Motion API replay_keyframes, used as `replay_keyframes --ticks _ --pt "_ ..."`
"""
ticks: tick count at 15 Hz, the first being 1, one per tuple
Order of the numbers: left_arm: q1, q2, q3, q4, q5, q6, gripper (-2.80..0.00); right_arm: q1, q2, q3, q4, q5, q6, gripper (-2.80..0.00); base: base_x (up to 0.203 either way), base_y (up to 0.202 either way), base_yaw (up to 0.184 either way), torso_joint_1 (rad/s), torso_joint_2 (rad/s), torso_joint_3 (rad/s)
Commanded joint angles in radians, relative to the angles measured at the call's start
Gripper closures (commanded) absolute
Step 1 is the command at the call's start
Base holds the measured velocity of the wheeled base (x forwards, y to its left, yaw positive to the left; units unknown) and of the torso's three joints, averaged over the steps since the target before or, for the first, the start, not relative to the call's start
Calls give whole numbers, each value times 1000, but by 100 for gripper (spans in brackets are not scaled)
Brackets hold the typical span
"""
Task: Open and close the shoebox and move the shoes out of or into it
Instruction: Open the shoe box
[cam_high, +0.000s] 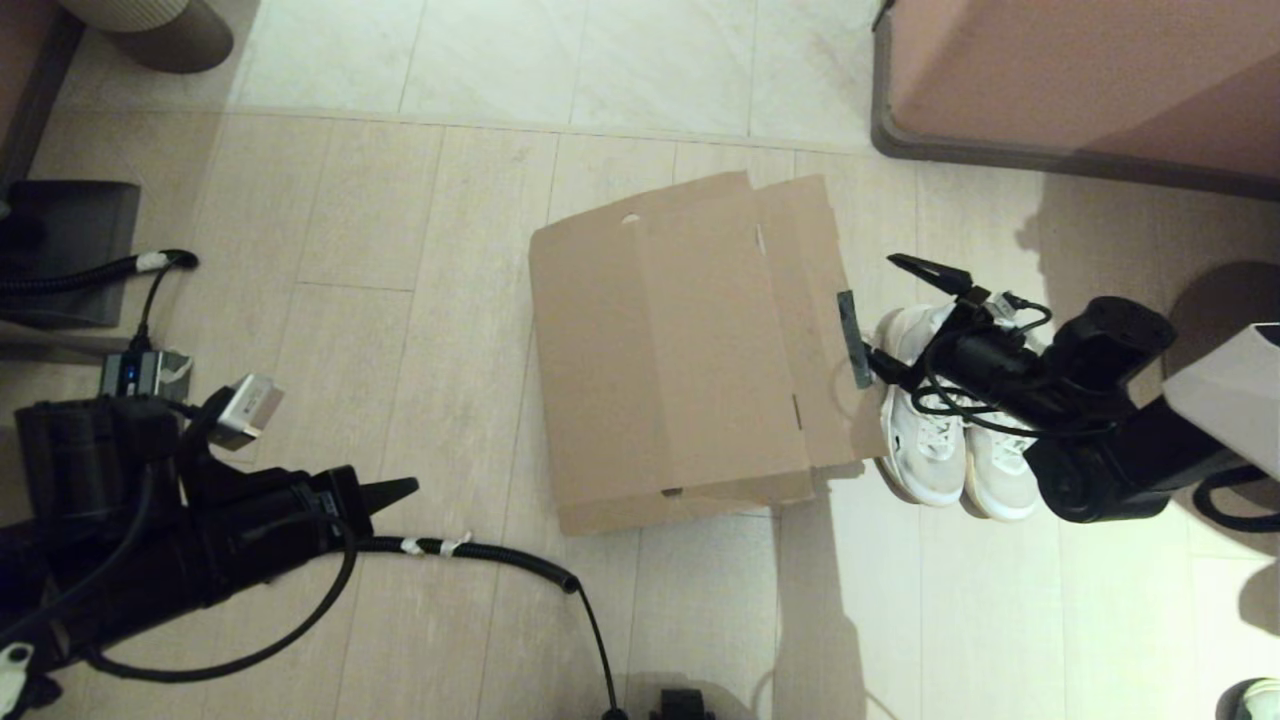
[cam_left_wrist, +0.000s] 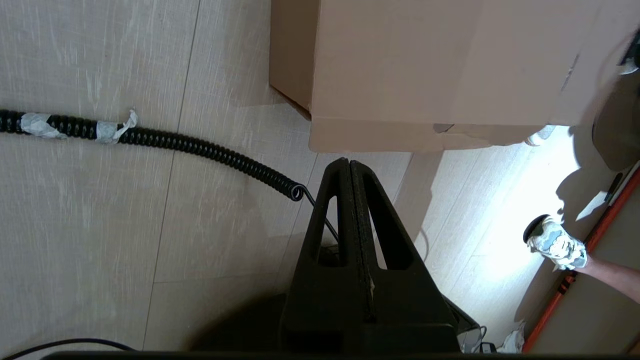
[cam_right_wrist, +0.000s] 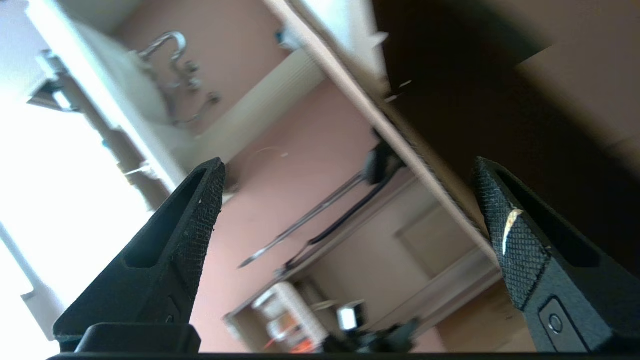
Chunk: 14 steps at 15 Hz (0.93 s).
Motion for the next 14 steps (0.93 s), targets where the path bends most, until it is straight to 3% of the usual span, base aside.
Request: replay_keyframes --ticks 1,5,14 --pt "1 -12 1 -4 -2 -3 0 2 -87 27 -9 6 22 -280 0 0 0 0 0 0" --pt "-1 -15 2 -4 -1 -1 0 53 -189 57 -9 8 105 -280 0 0 0 0 0 0" --pt "2 -79 8 -2 38 -4 0 347 -226 -7 -9 -1 95 -280 0 0 0 0 0 0"
